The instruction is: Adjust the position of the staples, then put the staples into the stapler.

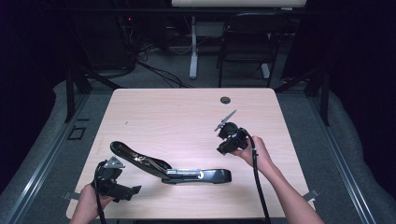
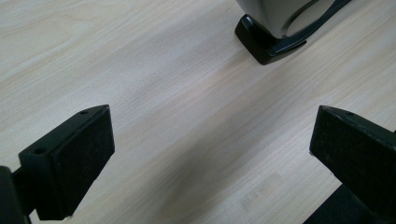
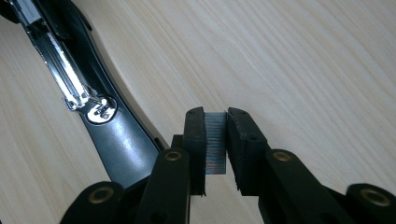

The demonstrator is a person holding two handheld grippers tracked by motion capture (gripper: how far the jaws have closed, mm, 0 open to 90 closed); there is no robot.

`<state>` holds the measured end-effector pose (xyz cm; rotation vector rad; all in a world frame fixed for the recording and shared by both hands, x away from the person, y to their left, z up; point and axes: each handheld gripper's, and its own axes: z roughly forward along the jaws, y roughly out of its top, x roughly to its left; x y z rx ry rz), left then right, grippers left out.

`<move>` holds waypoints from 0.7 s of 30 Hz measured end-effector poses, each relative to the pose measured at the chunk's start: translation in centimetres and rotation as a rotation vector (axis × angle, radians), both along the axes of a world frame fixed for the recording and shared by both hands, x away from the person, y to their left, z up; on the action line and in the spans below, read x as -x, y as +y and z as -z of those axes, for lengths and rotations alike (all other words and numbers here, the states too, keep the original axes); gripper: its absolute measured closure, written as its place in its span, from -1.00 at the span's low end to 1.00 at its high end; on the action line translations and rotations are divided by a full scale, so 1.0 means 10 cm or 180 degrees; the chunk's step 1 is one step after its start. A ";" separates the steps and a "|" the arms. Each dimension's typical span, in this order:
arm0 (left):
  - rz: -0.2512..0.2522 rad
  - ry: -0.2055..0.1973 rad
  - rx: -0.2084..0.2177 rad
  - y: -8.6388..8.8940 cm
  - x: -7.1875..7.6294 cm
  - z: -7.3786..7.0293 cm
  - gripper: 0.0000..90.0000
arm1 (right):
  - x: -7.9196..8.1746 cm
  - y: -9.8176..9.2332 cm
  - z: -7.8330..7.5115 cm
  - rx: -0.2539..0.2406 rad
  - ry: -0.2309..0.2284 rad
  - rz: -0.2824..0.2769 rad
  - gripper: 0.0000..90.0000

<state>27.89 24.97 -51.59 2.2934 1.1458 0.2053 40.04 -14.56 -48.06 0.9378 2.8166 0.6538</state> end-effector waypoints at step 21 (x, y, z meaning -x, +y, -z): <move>0.0002 0.0002 -0.0020 0.00 0.00 0.00 -1.00 | 0.10 0.19 -0.12 -0.0216 -0.0019 -0.0301 0.74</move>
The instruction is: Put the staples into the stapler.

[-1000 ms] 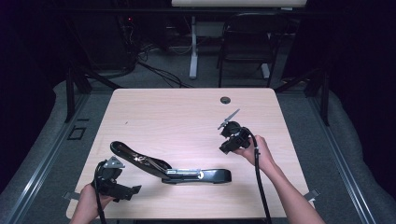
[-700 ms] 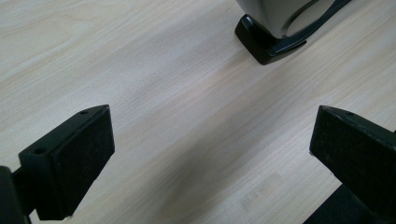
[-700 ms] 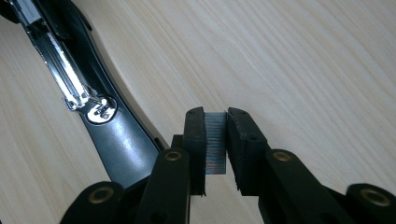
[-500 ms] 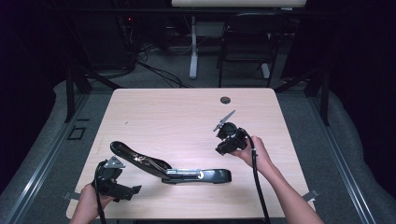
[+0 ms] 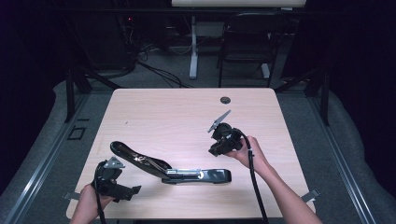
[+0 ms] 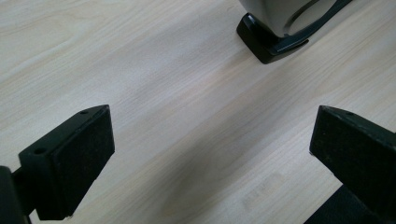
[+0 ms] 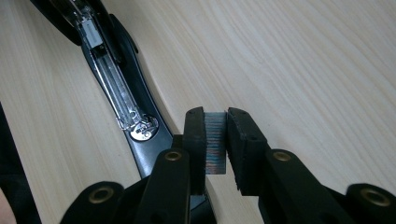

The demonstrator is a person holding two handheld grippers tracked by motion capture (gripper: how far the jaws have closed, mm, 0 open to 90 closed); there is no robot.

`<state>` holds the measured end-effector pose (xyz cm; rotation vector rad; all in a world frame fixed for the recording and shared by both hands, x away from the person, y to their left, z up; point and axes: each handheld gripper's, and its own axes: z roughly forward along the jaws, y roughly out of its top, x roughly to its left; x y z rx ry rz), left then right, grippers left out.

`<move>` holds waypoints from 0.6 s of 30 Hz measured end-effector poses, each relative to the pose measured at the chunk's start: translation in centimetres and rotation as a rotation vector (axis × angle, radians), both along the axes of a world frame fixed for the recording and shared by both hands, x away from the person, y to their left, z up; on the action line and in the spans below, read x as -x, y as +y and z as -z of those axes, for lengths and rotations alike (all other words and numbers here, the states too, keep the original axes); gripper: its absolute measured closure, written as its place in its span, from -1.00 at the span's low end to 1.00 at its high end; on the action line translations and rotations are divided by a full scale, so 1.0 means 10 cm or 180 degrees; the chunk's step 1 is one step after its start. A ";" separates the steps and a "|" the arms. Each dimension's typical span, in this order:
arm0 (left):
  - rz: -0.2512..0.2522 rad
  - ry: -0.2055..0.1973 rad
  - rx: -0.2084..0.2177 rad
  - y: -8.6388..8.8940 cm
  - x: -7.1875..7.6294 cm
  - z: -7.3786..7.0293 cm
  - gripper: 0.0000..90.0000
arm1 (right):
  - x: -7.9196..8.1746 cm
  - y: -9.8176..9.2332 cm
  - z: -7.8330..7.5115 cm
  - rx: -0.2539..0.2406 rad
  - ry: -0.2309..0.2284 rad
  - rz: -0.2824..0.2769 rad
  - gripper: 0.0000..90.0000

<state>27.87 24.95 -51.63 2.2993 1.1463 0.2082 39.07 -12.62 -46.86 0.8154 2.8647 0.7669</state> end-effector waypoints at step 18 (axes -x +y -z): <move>0.0022 -0.0003 0.0001 -0.02 -0.03 0.01 -1.00 | 0.07 0.22 0.02 -0.0131 0.0007 -0.0277 0.74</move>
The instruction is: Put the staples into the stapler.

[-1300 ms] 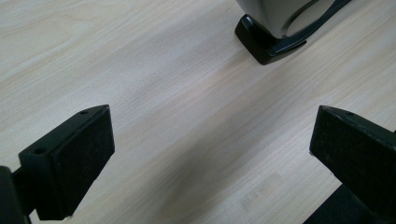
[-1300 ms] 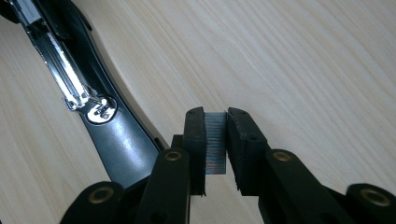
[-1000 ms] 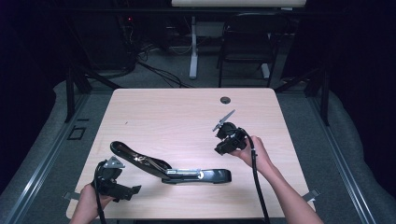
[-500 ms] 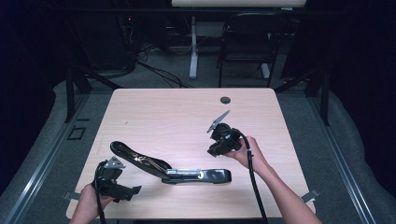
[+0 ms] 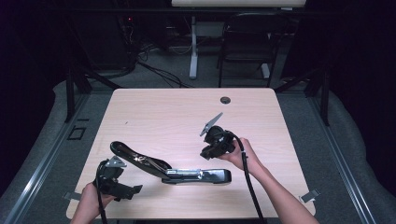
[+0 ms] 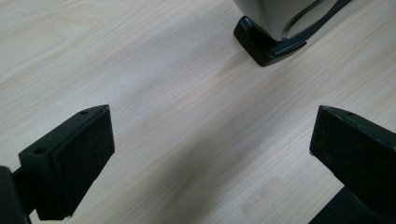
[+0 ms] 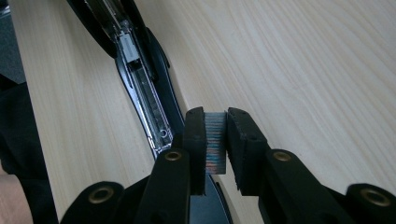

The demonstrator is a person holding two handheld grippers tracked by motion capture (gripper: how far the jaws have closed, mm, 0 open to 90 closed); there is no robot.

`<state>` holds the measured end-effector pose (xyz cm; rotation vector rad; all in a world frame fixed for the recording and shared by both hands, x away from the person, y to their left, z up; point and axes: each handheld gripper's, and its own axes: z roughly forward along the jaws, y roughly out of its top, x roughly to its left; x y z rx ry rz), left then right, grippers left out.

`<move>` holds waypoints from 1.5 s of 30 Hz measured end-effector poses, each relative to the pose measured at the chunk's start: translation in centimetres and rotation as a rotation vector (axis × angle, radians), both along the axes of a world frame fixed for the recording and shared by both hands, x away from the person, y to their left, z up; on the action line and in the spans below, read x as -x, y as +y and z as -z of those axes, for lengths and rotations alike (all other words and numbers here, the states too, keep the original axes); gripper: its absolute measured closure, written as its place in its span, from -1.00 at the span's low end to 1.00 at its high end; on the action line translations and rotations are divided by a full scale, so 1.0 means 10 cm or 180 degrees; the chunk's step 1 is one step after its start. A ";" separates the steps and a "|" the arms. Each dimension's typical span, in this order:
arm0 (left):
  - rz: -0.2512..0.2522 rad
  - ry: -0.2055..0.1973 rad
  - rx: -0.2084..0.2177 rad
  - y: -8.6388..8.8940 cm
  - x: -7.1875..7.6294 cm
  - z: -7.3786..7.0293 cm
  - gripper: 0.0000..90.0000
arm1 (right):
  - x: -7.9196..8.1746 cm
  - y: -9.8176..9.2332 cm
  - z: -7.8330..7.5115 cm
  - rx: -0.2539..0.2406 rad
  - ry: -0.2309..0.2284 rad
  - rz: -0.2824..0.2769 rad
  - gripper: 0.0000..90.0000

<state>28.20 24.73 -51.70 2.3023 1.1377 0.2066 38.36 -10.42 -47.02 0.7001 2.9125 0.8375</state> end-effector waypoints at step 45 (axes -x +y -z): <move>0.0007 -0.0016 0.0000 0.00 0.01 0.00 -1.00 | 0.12 0.47 0.28 0.0096 0.0059 -0.0795 0.73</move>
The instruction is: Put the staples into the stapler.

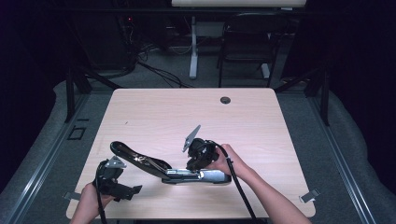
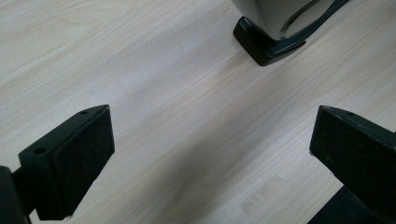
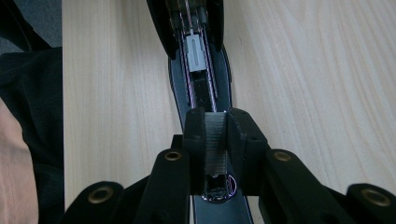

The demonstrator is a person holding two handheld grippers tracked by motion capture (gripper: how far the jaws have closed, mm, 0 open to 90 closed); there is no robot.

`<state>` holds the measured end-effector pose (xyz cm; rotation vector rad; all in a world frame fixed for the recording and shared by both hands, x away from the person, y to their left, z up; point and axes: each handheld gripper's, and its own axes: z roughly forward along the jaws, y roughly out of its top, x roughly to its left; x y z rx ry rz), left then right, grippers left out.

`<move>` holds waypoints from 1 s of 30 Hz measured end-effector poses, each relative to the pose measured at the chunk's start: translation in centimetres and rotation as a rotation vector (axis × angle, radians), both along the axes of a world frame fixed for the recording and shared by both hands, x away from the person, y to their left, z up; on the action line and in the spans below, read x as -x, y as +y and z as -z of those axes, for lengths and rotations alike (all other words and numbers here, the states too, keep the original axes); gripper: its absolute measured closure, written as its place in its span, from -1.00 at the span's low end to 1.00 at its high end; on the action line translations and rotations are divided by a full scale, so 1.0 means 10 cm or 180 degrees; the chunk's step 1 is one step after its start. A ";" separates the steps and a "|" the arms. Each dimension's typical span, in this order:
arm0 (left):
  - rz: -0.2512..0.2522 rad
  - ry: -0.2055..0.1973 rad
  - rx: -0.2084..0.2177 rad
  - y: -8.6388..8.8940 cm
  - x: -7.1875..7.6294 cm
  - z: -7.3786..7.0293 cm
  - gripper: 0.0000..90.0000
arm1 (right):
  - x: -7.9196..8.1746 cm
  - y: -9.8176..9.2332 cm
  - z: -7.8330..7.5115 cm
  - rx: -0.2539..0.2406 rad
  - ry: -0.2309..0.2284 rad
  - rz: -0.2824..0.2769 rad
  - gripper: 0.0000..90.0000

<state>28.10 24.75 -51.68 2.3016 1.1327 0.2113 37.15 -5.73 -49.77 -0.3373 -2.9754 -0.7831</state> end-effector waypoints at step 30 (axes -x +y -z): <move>0.0010 0.0022 -0.0002 0.01 0.00 0.01 -1.00 | 0.02 0.03 0.09 0.0183 -0.0076 -0.0168 0.73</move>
